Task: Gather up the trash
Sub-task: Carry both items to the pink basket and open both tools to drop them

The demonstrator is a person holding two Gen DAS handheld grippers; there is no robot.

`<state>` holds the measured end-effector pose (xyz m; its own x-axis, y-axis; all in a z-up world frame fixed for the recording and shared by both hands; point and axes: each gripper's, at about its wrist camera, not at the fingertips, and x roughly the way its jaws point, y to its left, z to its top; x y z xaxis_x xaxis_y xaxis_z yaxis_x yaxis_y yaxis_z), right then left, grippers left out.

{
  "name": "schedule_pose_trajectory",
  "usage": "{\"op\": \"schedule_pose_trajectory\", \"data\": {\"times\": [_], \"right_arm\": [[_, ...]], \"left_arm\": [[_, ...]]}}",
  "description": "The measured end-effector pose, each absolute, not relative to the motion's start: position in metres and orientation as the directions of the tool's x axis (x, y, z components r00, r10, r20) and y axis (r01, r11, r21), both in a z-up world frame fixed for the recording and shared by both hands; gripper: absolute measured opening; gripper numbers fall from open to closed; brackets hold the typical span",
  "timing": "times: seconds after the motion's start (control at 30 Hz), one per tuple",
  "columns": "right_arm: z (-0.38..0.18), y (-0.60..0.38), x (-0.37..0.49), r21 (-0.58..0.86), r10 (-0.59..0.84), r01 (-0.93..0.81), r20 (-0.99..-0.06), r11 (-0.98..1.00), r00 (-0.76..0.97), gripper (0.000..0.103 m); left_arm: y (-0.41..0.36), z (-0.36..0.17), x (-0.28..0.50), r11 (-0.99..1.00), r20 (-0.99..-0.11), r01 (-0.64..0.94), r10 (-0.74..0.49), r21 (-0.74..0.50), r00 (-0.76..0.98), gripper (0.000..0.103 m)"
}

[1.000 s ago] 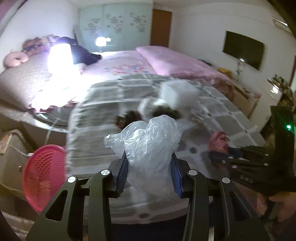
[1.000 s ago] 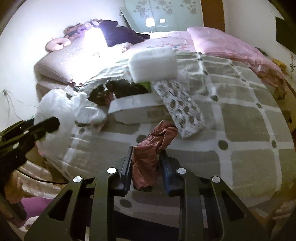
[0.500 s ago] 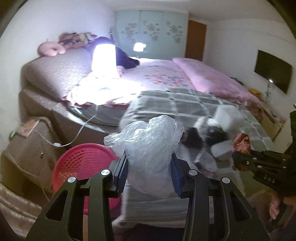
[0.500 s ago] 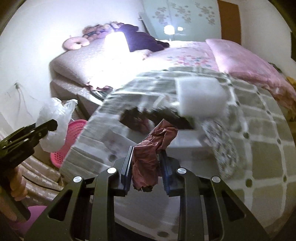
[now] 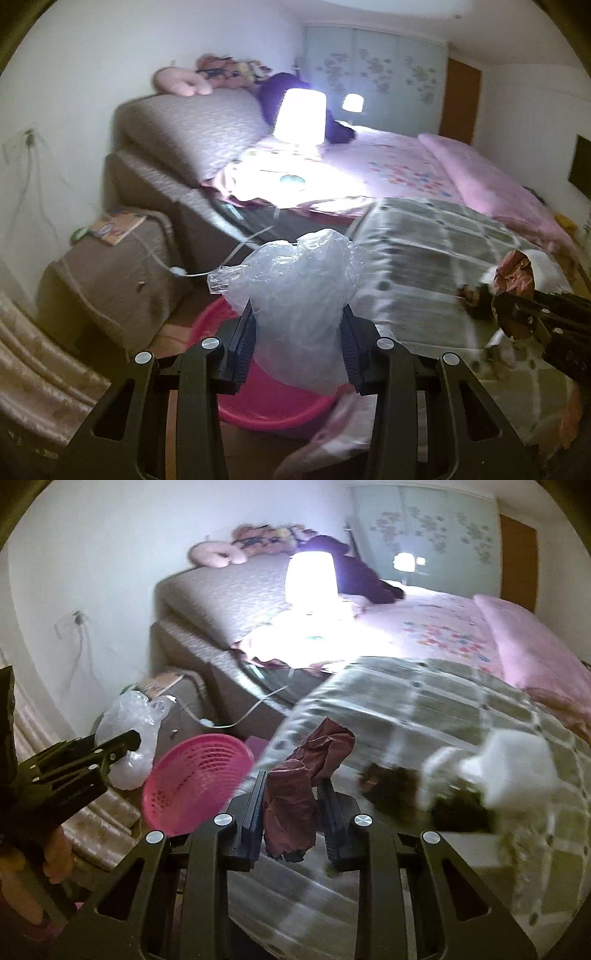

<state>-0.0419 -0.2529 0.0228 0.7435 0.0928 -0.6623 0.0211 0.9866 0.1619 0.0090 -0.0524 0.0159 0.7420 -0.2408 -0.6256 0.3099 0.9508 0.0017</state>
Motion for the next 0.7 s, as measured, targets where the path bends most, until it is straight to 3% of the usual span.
{"op": "schedule_pose_trajectory", "data": {"times": [0.7], "right_arm": [[-0.027, -0.171, 0.053, 0.183, 0.243, -0.159, -0.753, 0.970, 0.611, 0.028]], "left_arm": [[-0.011, -0.031, 0.053, 0.985, -0.708, 0.173, -0.113, 0.014, 0.698, 0.040]]}}
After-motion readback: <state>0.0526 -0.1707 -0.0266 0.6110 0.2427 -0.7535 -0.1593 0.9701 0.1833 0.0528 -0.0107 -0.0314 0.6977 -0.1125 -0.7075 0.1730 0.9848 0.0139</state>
